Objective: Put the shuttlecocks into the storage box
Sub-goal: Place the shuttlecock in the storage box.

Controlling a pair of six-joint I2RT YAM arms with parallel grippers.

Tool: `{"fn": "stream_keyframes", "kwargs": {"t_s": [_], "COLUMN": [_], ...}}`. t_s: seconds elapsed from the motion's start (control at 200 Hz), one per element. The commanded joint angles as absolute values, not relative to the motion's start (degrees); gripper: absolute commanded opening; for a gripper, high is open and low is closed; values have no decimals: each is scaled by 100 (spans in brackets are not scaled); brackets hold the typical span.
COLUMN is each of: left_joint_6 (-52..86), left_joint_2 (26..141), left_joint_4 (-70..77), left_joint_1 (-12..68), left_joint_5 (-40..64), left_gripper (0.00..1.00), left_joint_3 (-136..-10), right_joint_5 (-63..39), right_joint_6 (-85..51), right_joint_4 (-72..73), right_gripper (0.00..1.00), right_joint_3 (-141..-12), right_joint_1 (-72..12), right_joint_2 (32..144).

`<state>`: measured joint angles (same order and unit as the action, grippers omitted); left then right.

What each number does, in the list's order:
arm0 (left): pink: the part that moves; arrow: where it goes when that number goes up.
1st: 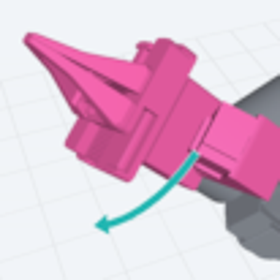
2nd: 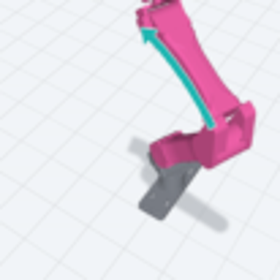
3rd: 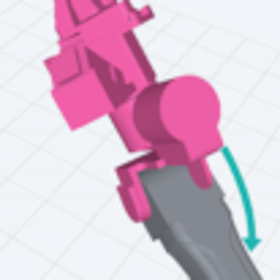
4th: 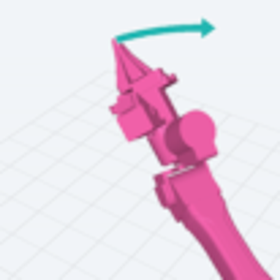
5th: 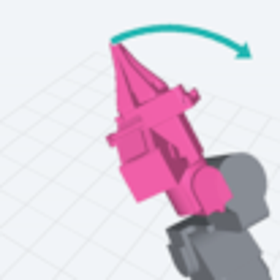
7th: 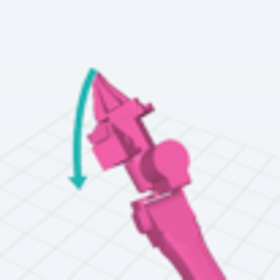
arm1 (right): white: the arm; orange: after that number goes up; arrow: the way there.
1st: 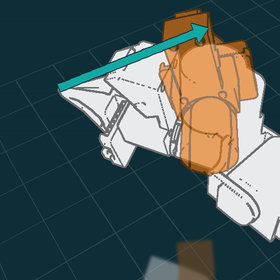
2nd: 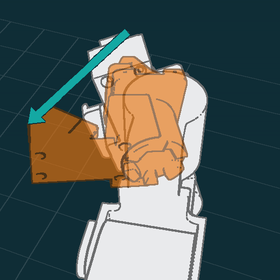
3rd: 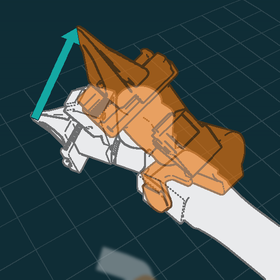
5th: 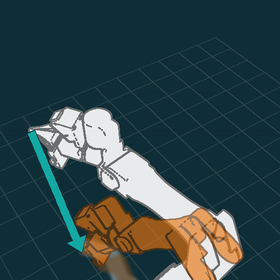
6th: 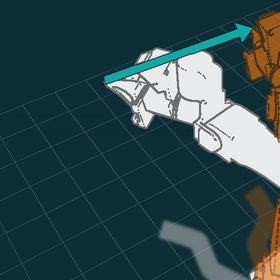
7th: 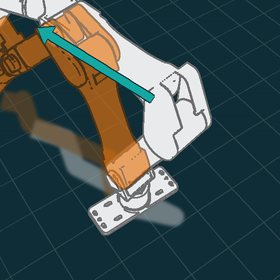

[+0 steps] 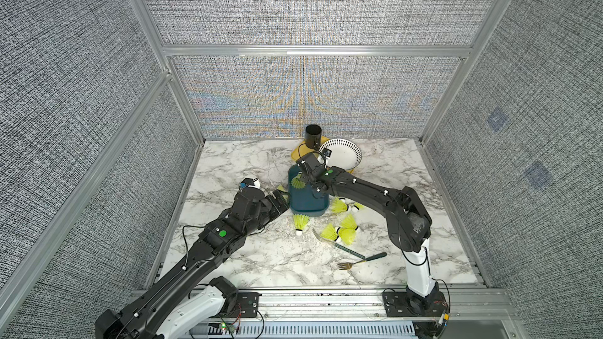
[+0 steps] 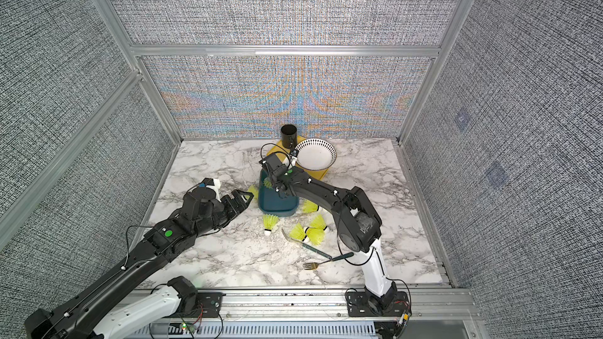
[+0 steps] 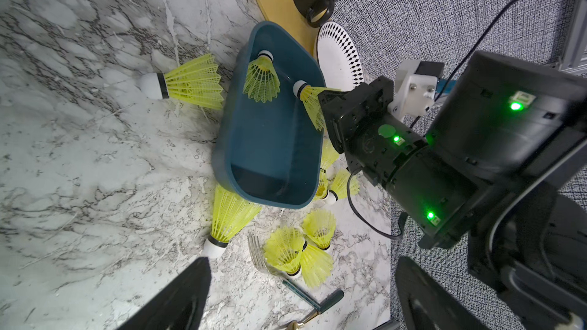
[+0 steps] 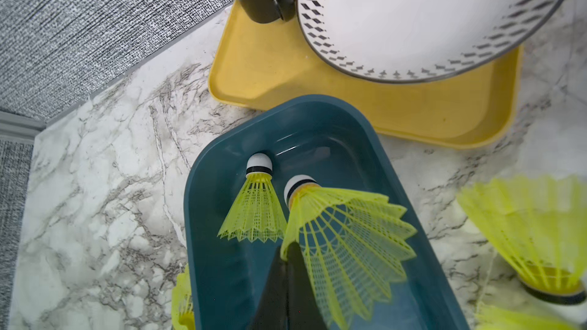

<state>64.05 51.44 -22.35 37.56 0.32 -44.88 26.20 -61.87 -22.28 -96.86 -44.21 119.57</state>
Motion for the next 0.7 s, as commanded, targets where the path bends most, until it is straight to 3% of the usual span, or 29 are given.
{"fn": "stream_keyframes", "kwargs": {"t_s": [0.0, 0.696], "left_joint_6": [6271, 5914], "left_joint_2": [5192, 5129], "left_joint_4": [-1995, -2058], "left_joint_1": [3753, 3733], "left_joint_5": [144, 181], "left_gripper": [93, 94], "left_joint_3": [-4577, -4616], "right_joint_5": [2388, 2088], "right_joint_6": [-7194, -9218], "right_joint_4": [-2235, -802], "right_gripper": [0, 0], "right_joint_3": [-9802, -9033], "right_joint_1": [-4387, -4092], "right_joint_2": [12059, 12189]}}
